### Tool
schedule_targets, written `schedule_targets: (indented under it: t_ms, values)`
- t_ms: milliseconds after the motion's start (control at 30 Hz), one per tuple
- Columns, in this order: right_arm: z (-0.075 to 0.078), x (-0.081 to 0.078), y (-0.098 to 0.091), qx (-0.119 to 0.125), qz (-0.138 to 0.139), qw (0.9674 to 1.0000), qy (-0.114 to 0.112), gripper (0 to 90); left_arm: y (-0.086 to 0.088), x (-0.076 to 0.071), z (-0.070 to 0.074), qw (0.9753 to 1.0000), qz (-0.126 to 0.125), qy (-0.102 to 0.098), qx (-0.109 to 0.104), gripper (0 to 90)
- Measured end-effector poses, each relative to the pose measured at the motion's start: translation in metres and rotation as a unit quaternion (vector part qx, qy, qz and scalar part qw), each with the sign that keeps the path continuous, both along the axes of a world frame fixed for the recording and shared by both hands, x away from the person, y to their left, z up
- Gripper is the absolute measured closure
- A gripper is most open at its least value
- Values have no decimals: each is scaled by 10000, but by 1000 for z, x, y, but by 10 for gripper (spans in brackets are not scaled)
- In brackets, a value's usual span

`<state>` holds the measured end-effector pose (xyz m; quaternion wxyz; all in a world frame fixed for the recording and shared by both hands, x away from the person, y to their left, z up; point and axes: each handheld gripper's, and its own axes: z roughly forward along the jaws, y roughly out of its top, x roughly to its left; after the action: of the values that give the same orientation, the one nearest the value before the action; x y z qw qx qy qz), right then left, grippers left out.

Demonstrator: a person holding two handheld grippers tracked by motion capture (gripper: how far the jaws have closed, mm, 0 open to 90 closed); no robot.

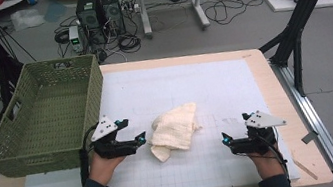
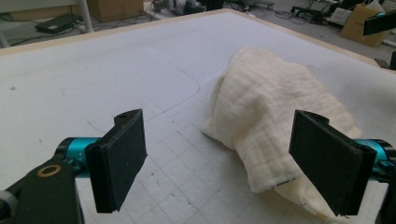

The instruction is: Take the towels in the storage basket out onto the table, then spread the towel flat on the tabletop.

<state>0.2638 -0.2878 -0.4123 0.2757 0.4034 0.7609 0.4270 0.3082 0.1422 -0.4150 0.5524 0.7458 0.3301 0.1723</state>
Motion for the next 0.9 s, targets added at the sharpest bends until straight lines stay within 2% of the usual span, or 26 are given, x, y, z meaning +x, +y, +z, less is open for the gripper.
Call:
schedule_targets:
  t_ms: [333, 600, 733, 900]
  values:
    - [0, -1, -1, -41, 7, 10000, 5, 39, -2, -2, 1, 9999, -100, -80, 4, 192]
    - [-1, 1, -2, -17, -18, 10000, 38, 38, -2, 0, -1, 9998, -191, 13, -23, 227]
    - [-1, 0, 0, -22, 2, 10000, 30, 38, -4, -2, 0, 9994, -352, 12, -23, 243]
    - [-1, 0, -1, -16, -9, 10000, 51, 38, -12, -2, -2, 9978, -652, 100, 27, 328]
